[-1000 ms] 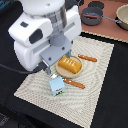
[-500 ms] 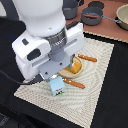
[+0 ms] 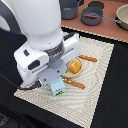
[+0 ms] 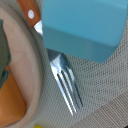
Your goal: Interact with the objects in diverse but meaningful ways.
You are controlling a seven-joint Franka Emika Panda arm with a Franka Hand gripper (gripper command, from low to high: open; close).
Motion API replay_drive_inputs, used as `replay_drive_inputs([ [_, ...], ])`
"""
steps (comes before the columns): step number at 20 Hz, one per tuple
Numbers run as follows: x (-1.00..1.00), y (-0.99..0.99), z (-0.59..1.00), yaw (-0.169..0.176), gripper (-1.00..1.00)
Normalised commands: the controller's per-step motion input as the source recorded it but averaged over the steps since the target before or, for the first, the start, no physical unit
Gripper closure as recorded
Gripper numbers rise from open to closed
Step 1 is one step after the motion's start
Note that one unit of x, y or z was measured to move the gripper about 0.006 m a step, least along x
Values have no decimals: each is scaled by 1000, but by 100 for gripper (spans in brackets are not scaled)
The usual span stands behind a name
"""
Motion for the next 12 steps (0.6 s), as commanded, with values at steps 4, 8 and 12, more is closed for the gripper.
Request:
replay_drive_inputs([
  [4, 259, -226, -184, -14, -100],
  [8, 389, -166, -110, -24, -100],
  [12, 454, -181, -21, -46, -100],
])
